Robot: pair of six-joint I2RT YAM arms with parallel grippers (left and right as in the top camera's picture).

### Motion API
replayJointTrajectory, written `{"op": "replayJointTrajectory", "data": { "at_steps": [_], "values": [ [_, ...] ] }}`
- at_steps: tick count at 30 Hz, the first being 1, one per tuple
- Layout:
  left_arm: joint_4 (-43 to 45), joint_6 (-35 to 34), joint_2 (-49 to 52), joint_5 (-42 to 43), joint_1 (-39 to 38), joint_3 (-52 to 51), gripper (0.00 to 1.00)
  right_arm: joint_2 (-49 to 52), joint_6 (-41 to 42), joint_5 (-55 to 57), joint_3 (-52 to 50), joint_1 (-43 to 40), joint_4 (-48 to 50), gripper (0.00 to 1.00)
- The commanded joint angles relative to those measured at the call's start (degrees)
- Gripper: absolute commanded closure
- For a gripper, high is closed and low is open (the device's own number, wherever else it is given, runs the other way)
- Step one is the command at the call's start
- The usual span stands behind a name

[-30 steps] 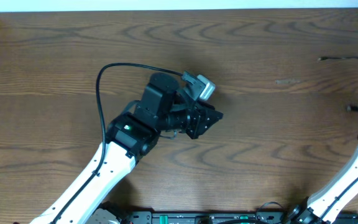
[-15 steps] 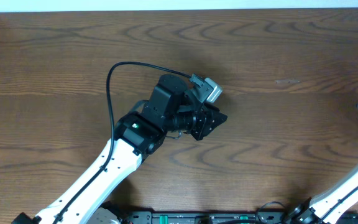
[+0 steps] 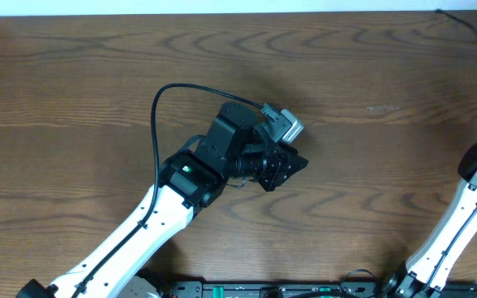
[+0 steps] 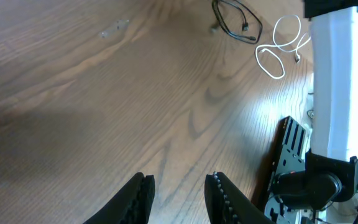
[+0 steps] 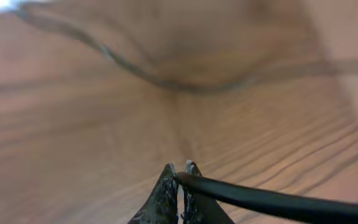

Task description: Untangle cables

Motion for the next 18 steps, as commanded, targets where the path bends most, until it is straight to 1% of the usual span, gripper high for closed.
{"op": "replayJointTrajectory", "data": {
  "at_steps": [1, 3, 4, 6, 8, 11, 14, 16, 18],
  "values": [
    [-0.5, 1.0, 0.2, -0.1, -0.1, 0.3, 0.68, 2.8, 3.5, 5.7, 0.6, -1.7, -1.1, 0.99],
    [-0.5, 1.0, 0.2, -0.1, -0.1, 0.3, 0.68, 3.7, 4.2, 6.6, 0.6, -2.7, -1.6, 0.99],
    [-0.5, 1.0, 0.2, -0.2, -0.1, 0.3, 0.68, 3.9, 4.7, 6.6, 0.6, -3.3, -2.0, 0.96],
    [-0.5, 1.0, 0.2, -0.2, -0.1, 0.3, 0.68, 4.3, 5.2, 6.6, 0.6, -4.4, -2.7, 0.96],
    [-0.5, 1.2, 0.2, -0.2, -0.1, 0.3, 0.68, 4.4, 5.2, 6.6, 0.6, -5.3, -3.5, 0.99],
    [-0.5, 1.4, 0.2, -0.2, -0.1, 0.3, 0.68, 4.4, 6.5, 6.5, 0.6, -6.4, -4.2, 0.99],
    [-0.5, 1.4, 0.2, -0.3, -0.1, 0.3, 0.68, 4.3, 10.3, 5.9, 0.9, -7.2, -5.6, 0.99],
    [-0.5, 1.4, 0.3, -0.3, -0.1, 0.3, 0.68, 4.2, 12.0, 1.8, 1.5, -7.8, -5.8, 0.99],
    [-0.5, 1.4, 0.5, -0.3, -0.1, 0.3, 0.68, 4.1, 12.2, -4.4, 3.4, -8.3, -6.0, 0.99]
  ]
}}
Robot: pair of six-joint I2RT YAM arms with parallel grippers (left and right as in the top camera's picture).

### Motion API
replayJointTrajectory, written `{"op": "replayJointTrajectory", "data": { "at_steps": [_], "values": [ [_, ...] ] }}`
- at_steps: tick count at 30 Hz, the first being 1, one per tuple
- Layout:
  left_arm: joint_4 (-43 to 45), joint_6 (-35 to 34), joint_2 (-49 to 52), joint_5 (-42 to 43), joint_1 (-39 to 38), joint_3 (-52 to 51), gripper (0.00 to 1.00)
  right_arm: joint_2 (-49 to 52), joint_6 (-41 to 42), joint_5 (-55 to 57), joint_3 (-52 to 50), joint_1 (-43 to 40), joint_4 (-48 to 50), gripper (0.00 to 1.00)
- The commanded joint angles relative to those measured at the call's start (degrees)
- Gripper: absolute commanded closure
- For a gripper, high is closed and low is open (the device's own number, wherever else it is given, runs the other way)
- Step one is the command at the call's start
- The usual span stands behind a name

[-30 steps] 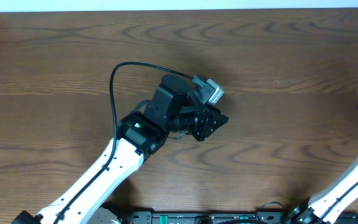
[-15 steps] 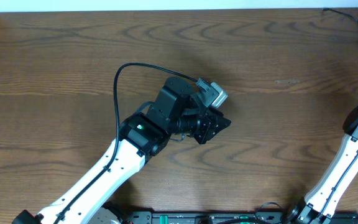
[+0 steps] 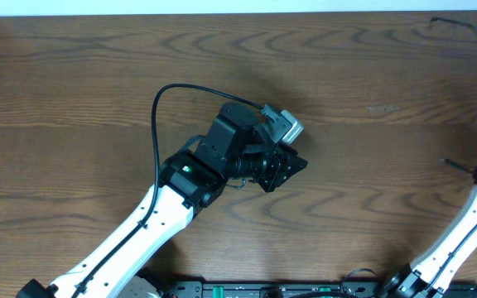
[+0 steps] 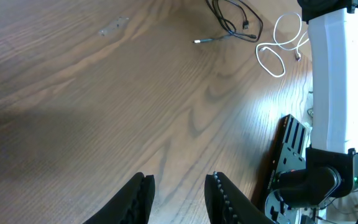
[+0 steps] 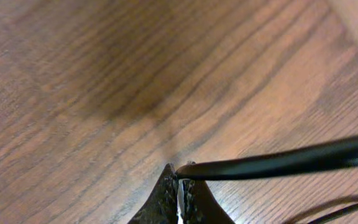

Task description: Untangle cables

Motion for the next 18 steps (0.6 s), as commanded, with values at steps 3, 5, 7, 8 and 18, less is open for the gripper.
{"op": "replayJointTrajectory", "data": {
  "at_steps": [3, 5, 7, 8, 18],
  "values": [
    [-0.2, 1.1, 0.8, -0.3, -0.1, 0.3, 0.68, -0.2, 4.5, -13.4, 8.5, -0.5, -1.5, 0.99],
    [-0.2, 1.1, 1.1, -0.3, -0.1, 0.3, 0.68, -0.2, 4.5, -15.0, 13.4, -0.4, -3.1, 0.99],
    [-0.2, 1.1, 1.3, -0.3, -0.1, 0.3, 0.68, -0.2, 4.5, -15.1, 19.9, -0.2, -5.2, 0.99],
    [-0.2, 1.1, 1.3, -0.3, -0.1, 0.3, 0.68, -0.5, 4.6, -15.2, 22.7, -0.1, -6.1, 0.99],
    [-0.2, 2.1, 1.4, -0.3, -0.1, 0.3, 0.68, -15.3, 8.6, -18.3, 26.7, -0.1, 0.5, 0.99]
  ]
}}
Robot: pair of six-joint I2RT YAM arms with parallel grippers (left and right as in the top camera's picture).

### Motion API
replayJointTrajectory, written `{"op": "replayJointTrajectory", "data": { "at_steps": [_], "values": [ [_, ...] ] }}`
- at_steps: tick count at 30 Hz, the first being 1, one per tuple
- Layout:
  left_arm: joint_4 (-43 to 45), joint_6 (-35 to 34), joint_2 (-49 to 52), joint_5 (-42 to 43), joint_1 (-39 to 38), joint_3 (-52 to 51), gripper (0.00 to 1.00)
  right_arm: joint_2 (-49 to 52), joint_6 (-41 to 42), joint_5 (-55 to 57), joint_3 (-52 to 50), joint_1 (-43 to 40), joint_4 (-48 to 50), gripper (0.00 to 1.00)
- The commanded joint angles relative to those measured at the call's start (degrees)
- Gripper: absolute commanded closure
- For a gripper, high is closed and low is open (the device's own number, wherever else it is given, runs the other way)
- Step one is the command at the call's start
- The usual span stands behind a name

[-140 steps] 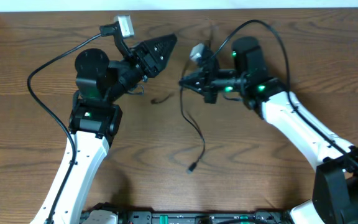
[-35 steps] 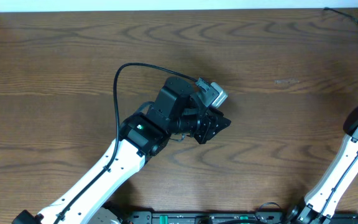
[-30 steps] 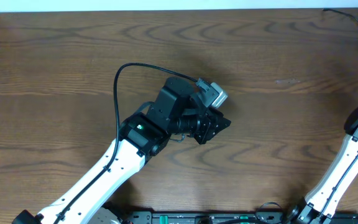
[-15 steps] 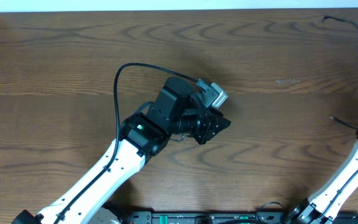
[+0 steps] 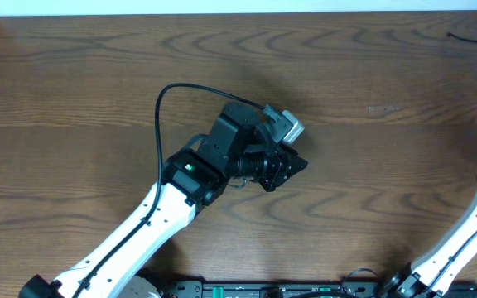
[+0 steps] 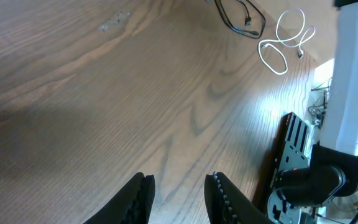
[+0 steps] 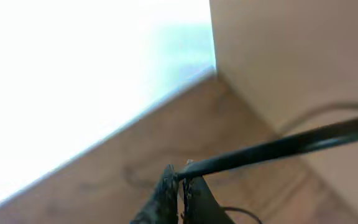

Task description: Untangle cables

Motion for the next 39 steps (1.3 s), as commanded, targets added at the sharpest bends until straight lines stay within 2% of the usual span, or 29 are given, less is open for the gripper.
{"op": "replayJointTrajectory", "data": {
  "at_steps": [1, 5, 10, 18, 23, 25, 33, 39],
  "values": [
    [-0.1, 1.9, 0.4, -0.3, -0.1, 0.3, 0.68, -8.0, 1.3, -1.8, 1.6, 0.2, 2.2, 0.99],
    [-0.1, 2.1, 0.7, -0.3, -0.1, 0.3, 0.68, -11.5, -3.4, -3.2, 1.6, 1.2, 3.5, 0.99],
    [-0.2, 2.0, 0.7, -0.3, -0.1, 0.3, 0.69, -10.4, -7.8, -0.6, -0.7, 2.8, 1.8, 0.99],
    [-0.2, 2.1, 0.7, -0.3, -0.1, 0.3, 0.73, -8.3, -8.5, 12.2, -16.9, 3.2, 5.6, 0.99],
    [-0.2, 2.1, 0.7, -0.3, -0.1, 0.3, 0.73, -8.3, -5.0, 16.1, -27.2, 3.1, 10.7, 0.99],
    [-0.2, 2.1, 0.7, -0.3, -0.1, 0.3, 0.73, -8.3, -0.2, 21.6, -30.3, 3.2, 11.8, 0.99],
    [-0.2, 2.3, 0.7, -0.3, -0.1, 0.3, 0.73, -8.3, 6.0, 37.6, -31.6, 3.2, 9.9, 0.99],
    [-0.2, 2.5, 0.9, -0.3, -0.1, 0.3, 0.73, -7.8, 8.9, 41.1, -31.7, 3.1, 7.6, 0.99]
  ]
}}
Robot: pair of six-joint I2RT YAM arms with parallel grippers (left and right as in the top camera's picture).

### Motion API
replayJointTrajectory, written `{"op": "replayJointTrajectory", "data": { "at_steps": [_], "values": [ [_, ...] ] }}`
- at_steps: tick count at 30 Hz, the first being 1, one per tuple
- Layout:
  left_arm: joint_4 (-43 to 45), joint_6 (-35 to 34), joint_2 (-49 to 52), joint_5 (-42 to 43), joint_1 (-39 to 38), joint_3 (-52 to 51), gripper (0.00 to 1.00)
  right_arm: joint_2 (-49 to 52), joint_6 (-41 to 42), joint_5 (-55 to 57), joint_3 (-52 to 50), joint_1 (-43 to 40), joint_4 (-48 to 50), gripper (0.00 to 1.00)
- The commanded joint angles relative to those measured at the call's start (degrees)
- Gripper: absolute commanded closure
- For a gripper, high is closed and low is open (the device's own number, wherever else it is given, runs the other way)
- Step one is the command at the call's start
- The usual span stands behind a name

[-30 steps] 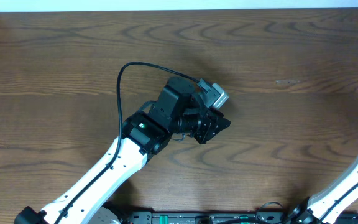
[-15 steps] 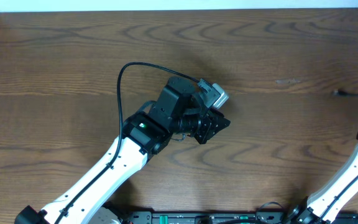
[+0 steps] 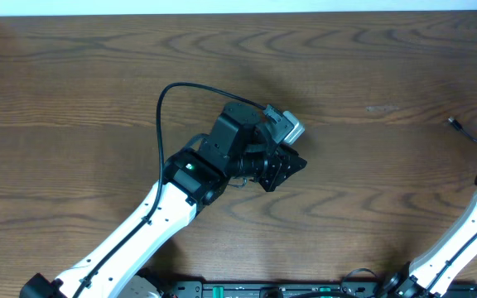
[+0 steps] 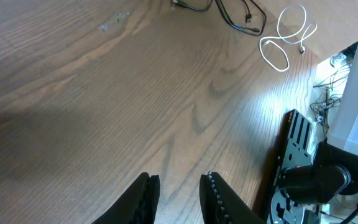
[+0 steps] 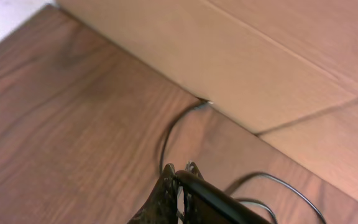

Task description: Untangle cables

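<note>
My right gripper is shut on a thick black cable that runs off toward the lower right of the right wrist view. Thinner black cable loops lie on the wood below it. From overhead, one black cable end shows near the right edge, above the right arm. My left gripper hangs open and empty over the table's middle. Far from it, the left wrist view shows a black cable tangle and a white cable.
A cardboard box wall stands right behind the cables at the right side. The left arm's own black lead arcs over the table. An equipment rail runs along the front edge.
The right wrist camera faced a bright wall; now it looks down at cables beside the box. From overhead the black cable end went from the far right corner to mid right. Left jaws stand slightly narrower.
The right gripper stayed shut on the black cable throughout, with its view changing at every moment. The cable's loose end showed mid right, then the far right corner, now mid right again. The left arm stayed put, open.
</note>
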Motion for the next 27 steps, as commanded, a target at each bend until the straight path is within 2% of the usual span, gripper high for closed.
{"op": "replayJointTrajectory", "data": {
  "at_steps": [1, 4, 10, 12, 14, 20, 24, 27],
  "values": [
    [-0.2, 1.4, 0.7, -0.3, -0.1, 0.3, 0.72, -0.7, 4.9, 5.9, -0.2, -0.1, -1.3, 0.99],
    [-0.6, 1.4, 0.9, -0.3, -0.1, 0.3, 0.73, 0.4, 7.6, 7.6, -0.2, -0.3, -2.3, 0.99],
    [-1.0, 2.3, 1.1, -0.3, -0.1, 0.3, 0.73, 3.5, 7.5, 4.9, -0.2, -0.4, -2.0, 0.99],
    [-1.0, 2.3, 1.3, -0.3, -0.1, 0.3, 0.73, 4.4, 7.1, 0.2, -0.2, -0.4, -1.5, 0.98],
    [-1.0, 2.3, 1.6, -0.3, -0.1, 0.3, 0.73, 5.7, 1.3, -11.8, -0.2, -0.5, 1.1, 0.98],
    [-1.0, 2.2, 3.0, -0.3, -0.1, 0.3, 0.73, 8.2, -6.1, -40.4, -0.2, -0.9, 8.7, 0.99],
    [-1.0, 2.2, 3.6, -0.3, -0.1, 0.3, 0.73, 8.5, -14.6, -50.6, -0.2, -0.1, 10.7, 0.99],
    [-1.0, 2.2, 4.0, -0.3, -0.1, 0.3, 0.73, 8.5, -16.3, -49.6, -0.2, 0.3, 10.3, 0.99]
  ]
}}
